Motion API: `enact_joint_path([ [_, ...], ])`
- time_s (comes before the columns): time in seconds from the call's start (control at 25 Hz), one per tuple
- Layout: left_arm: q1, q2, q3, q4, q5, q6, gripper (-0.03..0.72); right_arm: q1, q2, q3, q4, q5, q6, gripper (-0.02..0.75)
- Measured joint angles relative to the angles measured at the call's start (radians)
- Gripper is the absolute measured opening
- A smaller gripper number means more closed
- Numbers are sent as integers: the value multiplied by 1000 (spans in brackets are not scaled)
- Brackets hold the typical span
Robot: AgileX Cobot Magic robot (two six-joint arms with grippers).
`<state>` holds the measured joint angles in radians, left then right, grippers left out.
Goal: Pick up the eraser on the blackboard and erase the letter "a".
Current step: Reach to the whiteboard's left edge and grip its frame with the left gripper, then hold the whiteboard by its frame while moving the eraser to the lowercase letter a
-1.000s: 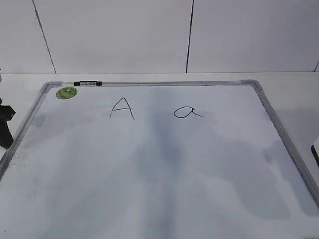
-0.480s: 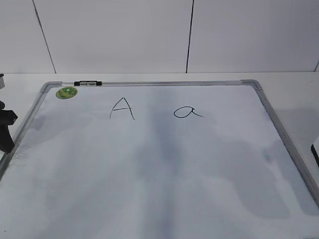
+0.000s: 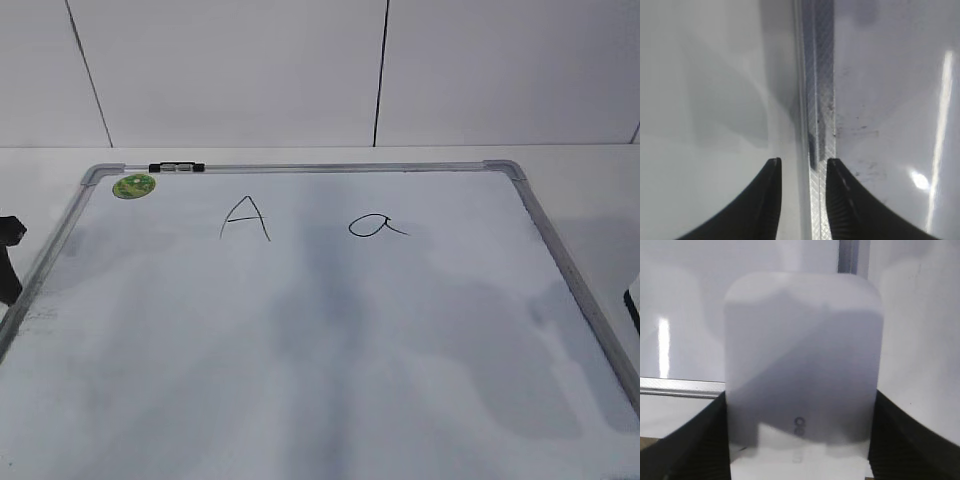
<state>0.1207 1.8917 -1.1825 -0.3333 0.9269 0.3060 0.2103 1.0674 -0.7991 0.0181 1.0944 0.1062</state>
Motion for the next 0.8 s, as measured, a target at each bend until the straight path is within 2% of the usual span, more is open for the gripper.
enact_joint_path([
  [0.8, 5, 23, 0, -47, 0, 36, 228, 0, 0, 0, 0, -2, 0, 542],
])
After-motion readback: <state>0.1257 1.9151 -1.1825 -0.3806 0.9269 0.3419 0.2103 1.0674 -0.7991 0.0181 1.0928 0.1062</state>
